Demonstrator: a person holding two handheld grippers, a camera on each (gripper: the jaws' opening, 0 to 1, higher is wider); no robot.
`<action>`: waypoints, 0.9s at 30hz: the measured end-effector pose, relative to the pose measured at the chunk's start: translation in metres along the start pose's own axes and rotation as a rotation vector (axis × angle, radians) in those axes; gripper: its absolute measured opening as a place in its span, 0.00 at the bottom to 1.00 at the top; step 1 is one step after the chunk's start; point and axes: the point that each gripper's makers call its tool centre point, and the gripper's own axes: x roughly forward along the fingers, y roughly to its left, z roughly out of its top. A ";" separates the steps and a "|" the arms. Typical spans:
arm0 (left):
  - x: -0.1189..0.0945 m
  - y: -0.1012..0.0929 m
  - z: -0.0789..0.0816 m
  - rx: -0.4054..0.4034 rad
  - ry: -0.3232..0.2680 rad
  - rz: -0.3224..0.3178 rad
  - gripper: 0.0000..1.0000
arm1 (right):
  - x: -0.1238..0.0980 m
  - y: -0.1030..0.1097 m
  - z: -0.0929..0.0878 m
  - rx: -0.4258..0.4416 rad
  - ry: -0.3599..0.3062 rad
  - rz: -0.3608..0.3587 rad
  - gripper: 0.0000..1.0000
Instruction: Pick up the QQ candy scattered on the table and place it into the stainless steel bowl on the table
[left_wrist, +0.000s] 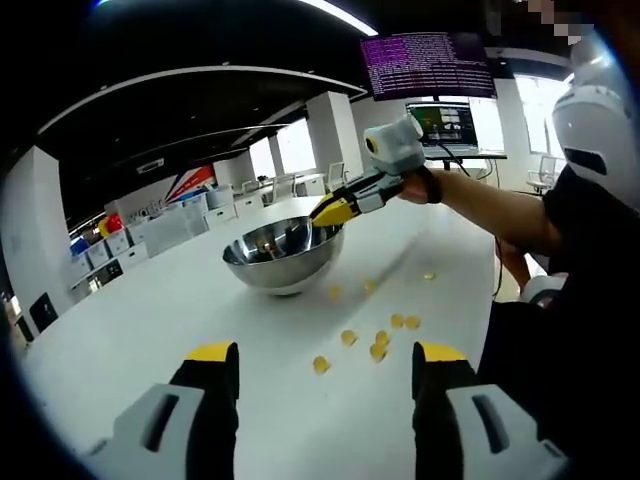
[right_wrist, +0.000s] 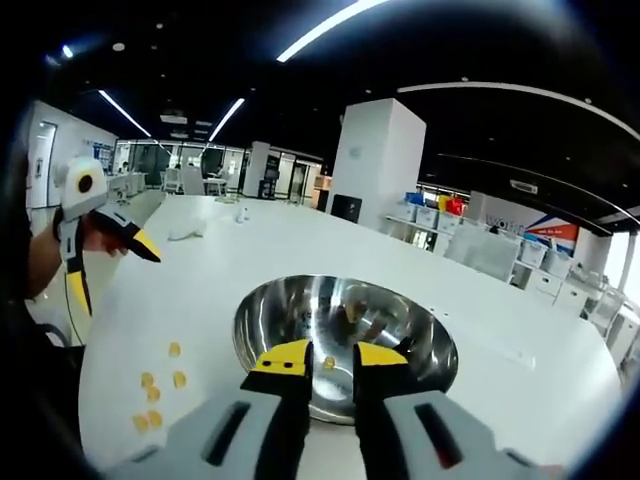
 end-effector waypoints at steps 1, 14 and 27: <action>0.000 0.000 0.000 0.000 -0.001 0.001 0.70 | -0.002 0.000 0.002 -0.002 -0.004 0.000 0.13; 0.001 -0.004 0.004 0.008 -0.004 -0.004 0.70 | -0.031 0.003 0.025 -0.038 -0.051 -0.026 0.13; 0.003 -0.008 0.007 0.011 -0.009 -0.013 0.70 | -0.081 0.020 0.058 -0.069 -0.133 -0.031 0.16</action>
